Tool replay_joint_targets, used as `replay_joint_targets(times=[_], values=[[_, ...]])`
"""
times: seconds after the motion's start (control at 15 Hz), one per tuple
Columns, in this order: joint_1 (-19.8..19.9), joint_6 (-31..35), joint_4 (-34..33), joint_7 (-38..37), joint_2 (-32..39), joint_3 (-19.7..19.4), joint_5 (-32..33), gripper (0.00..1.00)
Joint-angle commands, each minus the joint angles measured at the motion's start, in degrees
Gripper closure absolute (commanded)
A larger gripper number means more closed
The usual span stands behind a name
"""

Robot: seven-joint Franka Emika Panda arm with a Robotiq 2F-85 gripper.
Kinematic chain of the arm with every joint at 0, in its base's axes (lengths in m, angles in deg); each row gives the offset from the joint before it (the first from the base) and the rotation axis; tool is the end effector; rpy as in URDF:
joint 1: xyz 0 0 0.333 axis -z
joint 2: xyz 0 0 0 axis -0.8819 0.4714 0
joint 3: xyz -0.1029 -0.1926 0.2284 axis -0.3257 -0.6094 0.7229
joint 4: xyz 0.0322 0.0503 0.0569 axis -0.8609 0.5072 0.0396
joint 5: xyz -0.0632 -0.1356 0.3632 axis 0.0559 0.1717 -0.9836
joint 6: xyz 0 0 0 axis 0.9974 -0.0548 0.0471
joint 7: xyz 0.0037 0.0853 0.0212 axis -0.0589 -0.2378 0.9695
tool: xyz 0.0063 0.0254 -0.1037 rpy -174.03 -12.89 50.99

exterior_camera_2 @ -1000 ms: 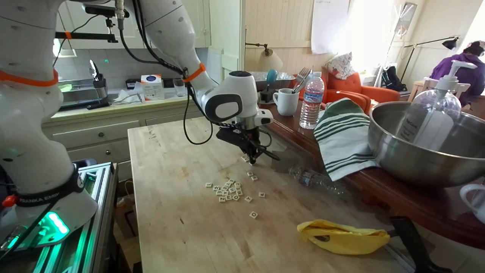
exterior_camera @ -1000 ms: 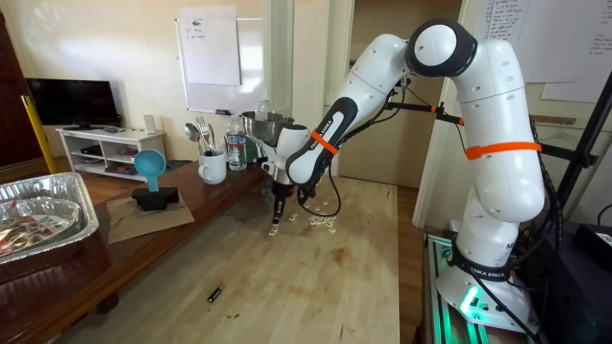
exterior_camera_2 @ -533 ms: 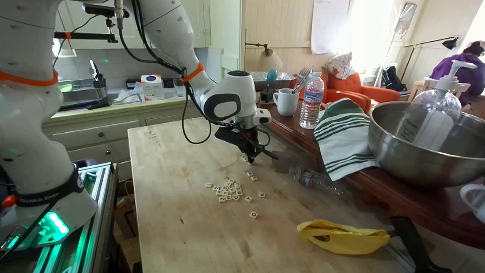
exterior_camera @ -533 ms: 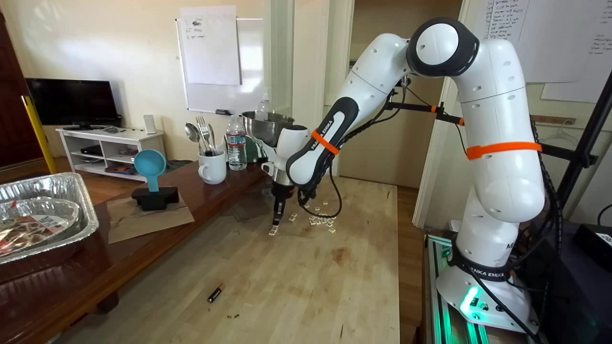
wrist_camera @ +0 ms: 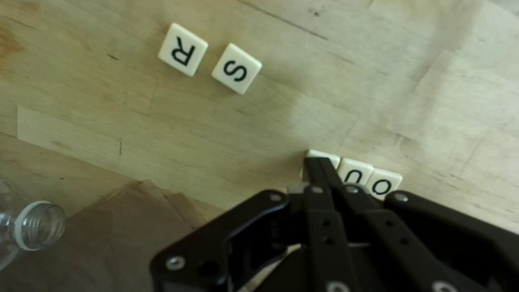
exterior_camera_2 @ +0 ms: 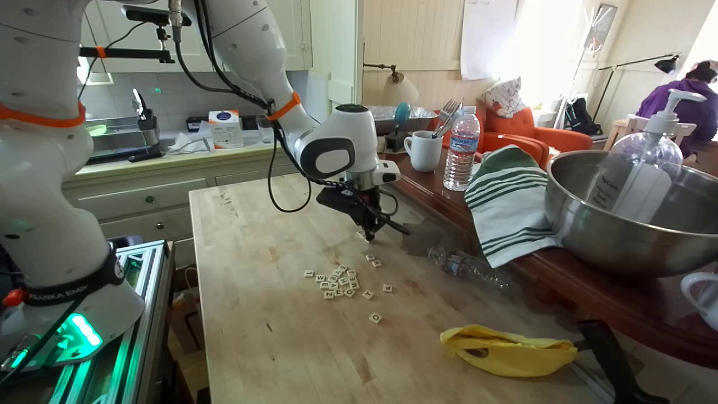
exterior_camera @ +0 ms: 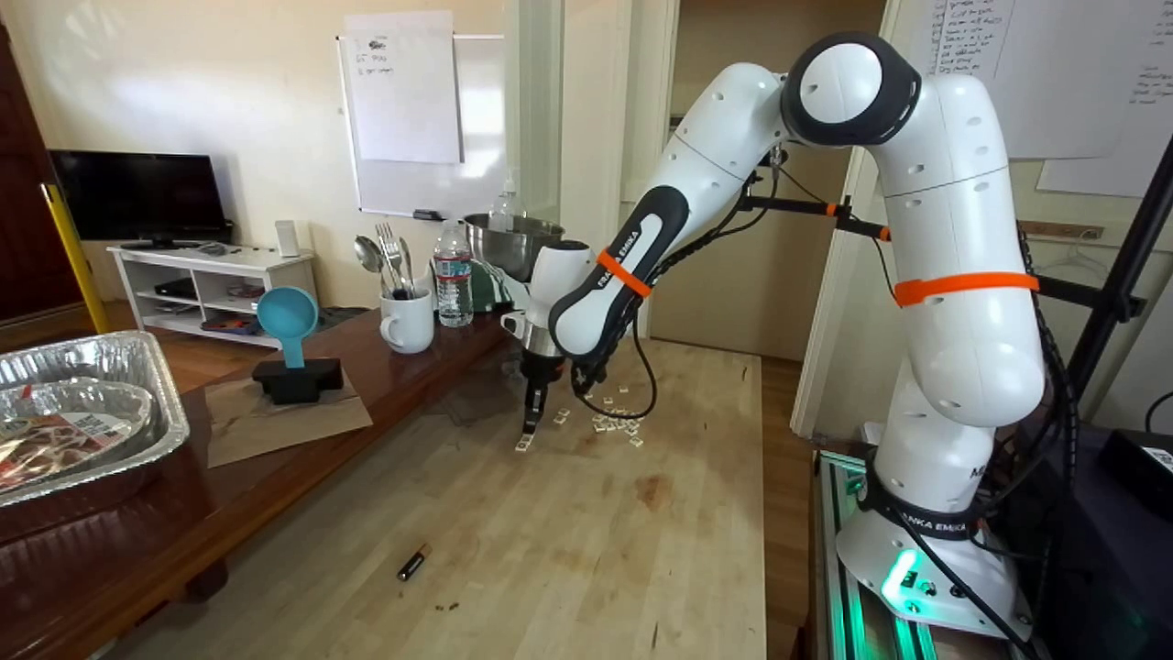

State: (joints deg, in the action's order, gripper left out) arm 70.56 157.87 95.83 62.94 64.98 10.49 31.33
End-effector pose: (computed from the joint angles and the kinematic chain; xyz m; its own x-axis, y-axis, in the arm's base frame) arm 0.5590 -0.0109 0.2172 0.8612 0.4745 0.1821 0.4685 -0.8801 0.0775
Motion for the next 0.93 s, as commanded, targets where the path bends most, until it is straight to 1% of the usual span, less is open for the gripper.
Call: replay_joint_targets(times=[0.0, 0.33, 0.87], values=[[-0.2, -2.1, 1.3, 0.4, 1.1, 0.3, 0.1, 1.00], [-0.4, -2.2, 1.3, 0.1, 1.1, 0.2, 0.3, 1.00], [0.5, -1.6, 1.6, 0.8, -0.1, 0.7, -0.6, 1.00]])
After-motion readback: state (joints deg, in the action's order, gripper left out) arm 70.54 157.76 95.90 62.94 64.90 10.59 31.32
